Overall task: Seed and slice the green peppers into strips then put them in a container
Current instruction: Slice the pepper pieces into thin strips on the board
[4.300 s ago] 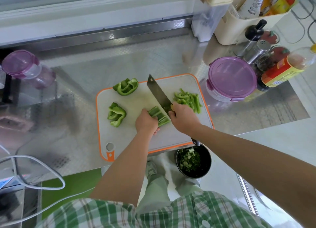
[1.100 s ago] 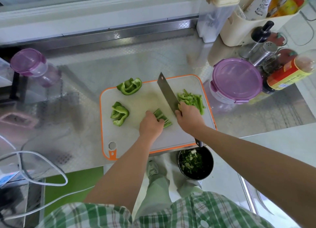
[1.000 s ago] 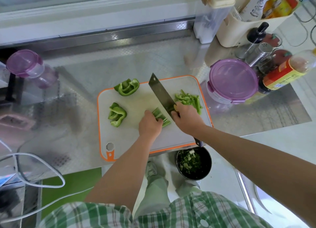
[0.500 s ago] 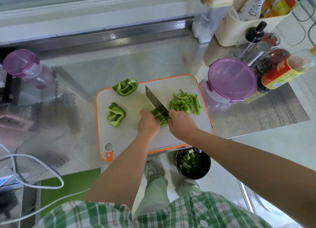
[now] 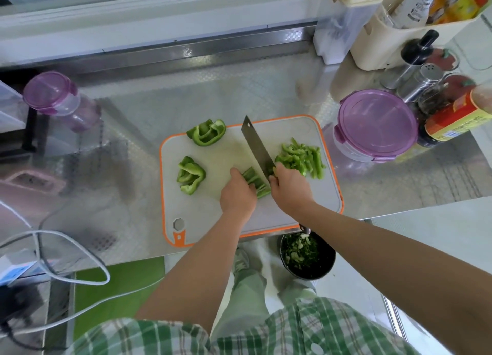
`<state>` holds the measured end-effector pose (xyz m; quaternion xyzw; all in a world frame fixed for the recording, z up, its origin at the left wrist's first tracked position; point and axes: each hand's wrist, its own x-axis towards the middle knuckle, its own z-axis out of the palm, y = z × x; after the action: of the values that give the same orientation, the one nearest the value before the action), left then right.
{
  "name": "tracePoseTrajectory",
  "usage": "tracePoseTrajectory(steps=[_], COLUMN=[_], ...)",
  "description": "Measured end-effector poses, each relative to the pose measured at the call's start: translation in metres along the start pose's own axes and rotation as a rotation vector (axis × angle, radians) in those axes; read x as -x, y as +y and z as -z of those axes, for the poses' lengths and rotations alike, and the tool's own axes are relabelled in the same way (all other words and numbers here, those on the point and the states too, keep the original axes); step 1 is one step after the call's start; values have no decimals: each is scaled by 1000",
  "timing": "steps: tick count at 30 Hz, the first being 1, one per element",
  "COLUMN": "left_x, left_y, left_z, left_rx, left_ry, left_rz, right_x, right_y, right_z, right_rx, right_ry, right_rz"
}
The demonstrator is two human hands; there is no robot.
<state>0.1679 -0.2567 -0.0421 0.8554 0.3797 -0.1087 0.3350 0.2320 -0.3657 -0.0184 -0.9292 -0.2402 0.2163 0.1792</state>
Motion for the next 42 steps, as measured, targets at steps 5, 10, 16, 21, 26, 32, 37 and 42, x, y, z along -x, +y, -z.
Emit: tracePoseTrajectory(steps=[5, 10, 16, 21, 26, 32, 37, 42], left_x=[-3, -6, -6, -4, -2, -2, -2, -1], left_y=[2, 4, 7, 4, -1, 2, 4, 6], left_z=[-2, 0, 0, -1, 0, 1, 3, 2], left_rx=[7, -5, -18, -35, -32, 3, 6, -5], left_ry=[-45, -84, -89, -56, -32, -50, -63, -59], left_rz=[46, 83, 92, 46, 13, 71, 98, 92], right_x=[9, 11, 7, 2, 1, 12, 11, 8], right_y=[0, -5, -7, -11, 1, 2, -7, -13], right_z=[12, 12, 4, -10, -8, 8, 5, -2], right_rx=[22, 74, 111, 147, -6, -9, 67, 78], right_ry=[-71, -109, -123, -85, 15, -26, -99, -114], right_rz=[78, 42, 11, 1, -10, 94, 31, -46])
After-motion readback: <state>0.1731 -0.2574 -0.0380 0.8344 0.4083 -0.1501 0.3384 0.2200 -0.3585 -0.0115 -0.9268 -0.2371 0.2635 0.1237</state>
